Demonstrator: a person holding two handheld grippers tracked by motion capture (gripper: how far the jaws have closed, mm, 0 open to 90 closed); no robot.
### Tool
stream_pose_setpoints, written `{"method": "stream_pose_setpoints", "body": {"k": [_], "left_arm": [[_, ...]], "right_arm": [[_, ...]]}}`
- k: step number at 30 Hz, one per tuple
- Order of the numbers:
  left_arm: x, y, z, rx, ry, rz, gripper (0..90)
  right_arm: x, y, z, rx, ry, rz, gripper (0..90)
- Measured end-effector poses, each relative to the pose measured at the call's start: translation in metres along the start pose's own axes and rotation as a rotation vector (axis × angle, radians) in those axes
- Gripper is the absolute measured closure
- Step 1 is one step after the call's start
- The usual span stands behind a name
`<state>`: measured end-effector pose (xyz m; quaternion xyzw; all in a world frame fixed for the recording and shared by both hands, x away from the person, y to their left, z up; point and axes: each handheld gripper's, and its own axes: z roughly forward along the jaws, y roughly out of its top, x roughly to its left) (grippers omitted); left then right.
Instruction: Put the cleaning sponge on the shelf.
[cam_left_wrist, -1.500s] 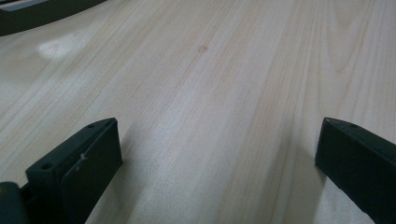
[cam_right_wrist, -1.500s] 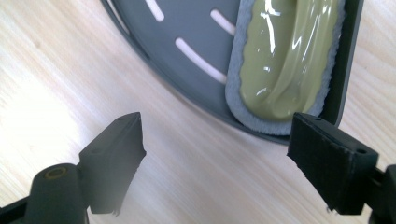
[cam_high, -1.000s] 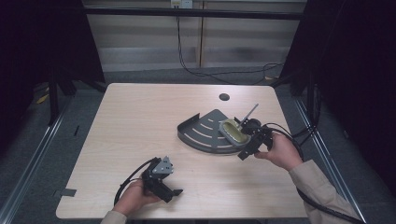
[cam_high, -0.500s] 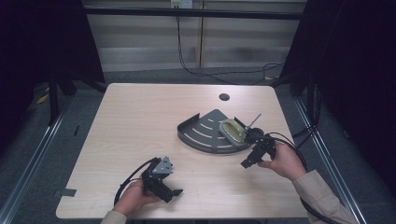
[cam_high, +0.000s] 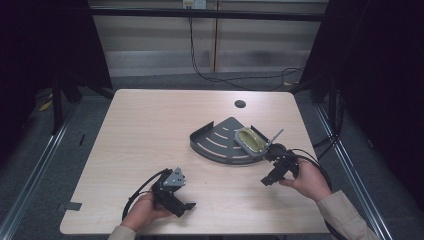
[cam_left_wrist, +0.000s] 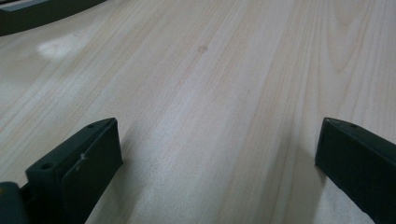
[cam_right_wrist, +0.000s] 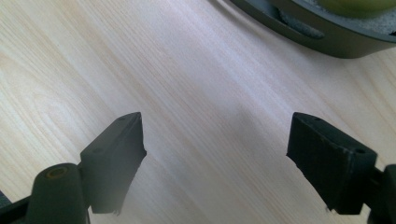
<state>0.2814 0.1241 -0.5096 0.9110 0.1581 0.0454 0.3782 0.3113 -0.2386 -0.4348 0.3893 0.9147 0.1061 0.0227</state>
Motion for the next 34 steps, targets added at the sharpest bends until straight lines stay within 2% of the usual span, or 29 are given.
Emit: {"method": "stream_pose_setpoints", "body": {"k": [2, 8, 11, 18, 23, 31, 34], "left_arm": [[0.0, 0.0, 0.0, 0.0, 0.0, 0.0, 0.0], [0.0, 0.0, 0.0, 0.003, 0.0, 0.005, 0.0], [0.0, 0.0, 0.0, 0.003, -0.001, 0.004, 0.0], [0.0, 0.0, 0.0, 0.003, -0.001, 0.005, 0.0], [0.0, 0.0, 0.0, 0.003, -0.001, 0.005, 0.0], [0.0, 0.0, 0.0, 0.003, 0.001, 0.005, 0.0], [0.0, 0.0, 0.0, 0.003, 0.002, 0.004, 0.0]], "right_arm": [[0.0, -0.004, 0.001, -0.016, 0.003, 0.009, 18.2], [-0.001, -0.012, 0.005, -0.022, 0.003, 0.004, 18.4], [-0.002, -0.018, 0.008, -0.027, 0.006, 0.017, 18.2], [-0.003, -0.029, 0.011, -0.043, -0.004, 0.008, 18.4], [-0.004, -0.036, 0.011, -0.075, -0.01, 0.003, 18.3], [-0.005, -0.042, 0.015, -0.095, -0.008, -0.013, 20.7], [-0.005, -0.04, 0.011, -0.097, -0.004, -0.002, 21.7]]}}
